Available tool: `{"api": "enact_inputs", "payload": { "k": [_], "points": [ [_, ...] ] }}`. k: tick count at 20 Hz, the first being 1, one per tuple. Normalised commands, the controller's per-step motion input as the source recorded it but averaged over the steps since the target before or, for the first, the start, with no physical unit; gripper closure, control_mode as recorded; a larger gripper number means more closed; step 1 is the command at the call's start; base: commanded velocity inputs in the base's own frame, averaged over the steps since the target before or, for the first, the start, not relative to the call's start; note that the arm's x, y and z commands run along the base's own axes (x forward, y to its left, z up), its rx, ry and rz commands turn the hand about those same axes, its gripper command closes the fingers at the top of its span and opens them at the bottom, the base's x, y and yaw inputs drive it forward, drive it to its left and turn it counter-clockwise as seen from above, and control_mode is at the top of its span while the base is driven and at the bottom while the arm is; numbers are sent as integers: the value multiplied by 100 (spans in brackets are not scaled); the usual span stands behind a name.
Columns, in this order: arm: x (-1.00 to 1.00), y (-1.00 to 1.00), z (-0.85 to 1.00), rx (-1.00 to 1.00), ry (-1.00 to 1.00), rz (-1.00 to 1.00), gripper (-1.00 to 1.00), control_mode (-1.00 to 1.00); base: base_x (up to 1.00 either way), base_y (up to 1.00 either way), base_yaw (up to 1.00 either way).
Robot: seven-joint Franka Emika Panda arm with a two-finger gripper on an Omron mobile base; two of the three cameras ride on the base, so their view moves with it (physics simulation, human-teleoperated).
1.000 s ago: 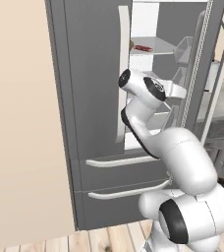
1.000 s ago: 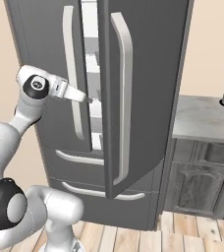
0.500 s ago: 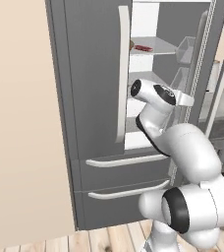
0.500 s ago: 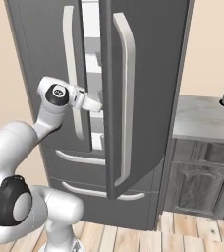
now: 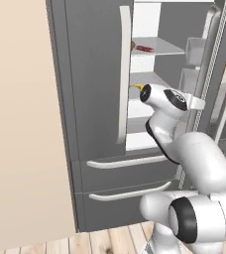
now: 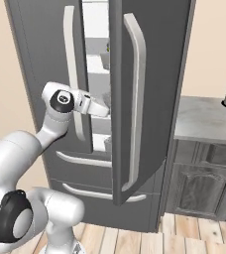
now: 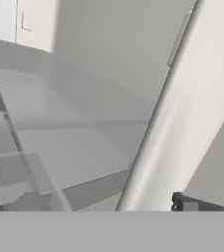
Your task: Open the fridge, remove the banana, mushroom, and steak, and place them on any counter.
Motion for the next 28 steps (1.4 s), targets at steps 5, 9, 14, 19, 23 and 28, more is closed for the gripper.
{"api": "enact_inputs", "payload": {
  "k": [5, 9, 14, 19, 23, 28],
  "points": [
    [-49, -100, -20, 0, 7, -3, -100, -100, 0, 0, 0],
    [-79, -100, -13, 1, 5, -5, -100, -100, 0, 0, 0],
    [-41, -100, -12, 5, 2, -6, -100, -100, 0, 0, 0],
    [-2, -100, -13, 7, 0, -7, -100, -100, 0, 0, 0],
    [7, -100, -12, 8, 0, -7, -100, -100, 0, 0, 0],
    [-13, -94, -3, 5, -3, -2, -100, -100, 0, 0, 0]
  ]
}}
